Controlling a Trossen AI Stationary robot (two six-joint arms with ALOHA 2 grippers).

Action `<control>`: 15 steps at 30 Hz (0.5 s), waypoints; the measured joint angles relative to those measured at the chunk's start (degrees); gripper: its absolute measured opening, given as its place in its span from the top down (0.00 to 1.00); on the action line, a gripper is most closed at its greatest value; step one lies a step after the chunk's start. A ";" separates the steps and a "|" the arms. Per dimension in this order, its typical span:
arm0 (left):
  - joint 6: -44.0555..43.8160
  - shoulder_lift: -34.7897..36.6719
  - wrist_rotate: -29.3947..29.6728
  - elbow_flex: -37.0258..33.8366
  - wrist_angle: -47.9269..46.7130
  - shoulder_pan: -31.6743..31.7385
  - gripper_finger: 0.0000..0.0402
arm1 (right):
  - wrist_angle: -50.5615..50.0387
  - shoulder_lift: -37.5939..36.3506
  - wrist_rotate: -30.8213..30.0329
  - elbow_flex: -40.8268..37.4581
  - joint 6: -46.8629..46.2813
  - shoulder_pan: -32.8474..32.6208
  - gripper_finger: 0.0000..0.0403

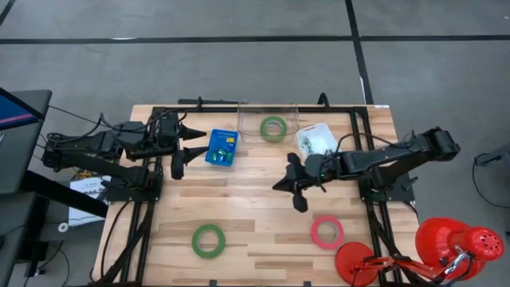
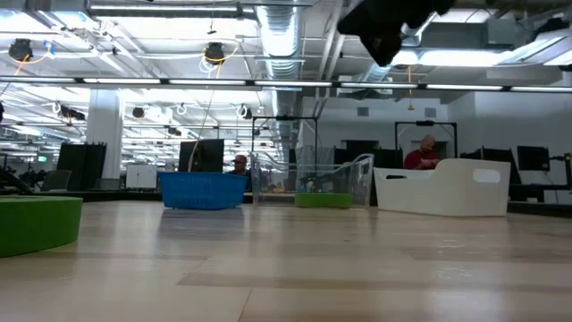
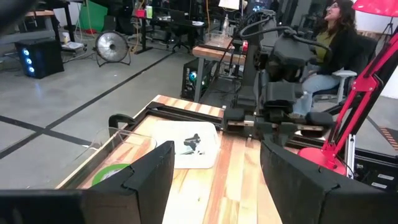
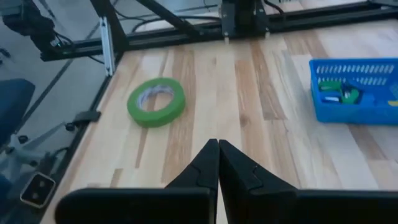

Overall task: Pick and place Stapler, Stapler remover, tape
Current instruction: Put the green tape into the transparent bin

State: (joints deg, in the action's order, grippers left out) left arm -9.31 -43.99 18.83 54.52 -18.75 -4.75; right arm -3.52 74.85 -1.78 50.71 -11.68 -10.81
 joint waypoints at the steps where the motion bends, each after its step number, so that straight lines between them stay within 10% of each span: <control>1: 0.01 0.00 0.00 0.00 -0.05 0.00 0.44 | 0.04 -1.04 -0.02 -1.10 0.00 0.00 1.00; 15: -2.74 0.00 0.00 0.02 0.75 0.00 0.44 | 0.96 -10.87 0.00 -13.96 -0.42 0.07 1.00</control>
State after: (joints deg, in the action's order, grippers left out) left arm -12.05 -43.99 18.83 54.54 -18.01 -4.75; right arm -2.56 63.97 -1.78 36.75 -12.10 -10.74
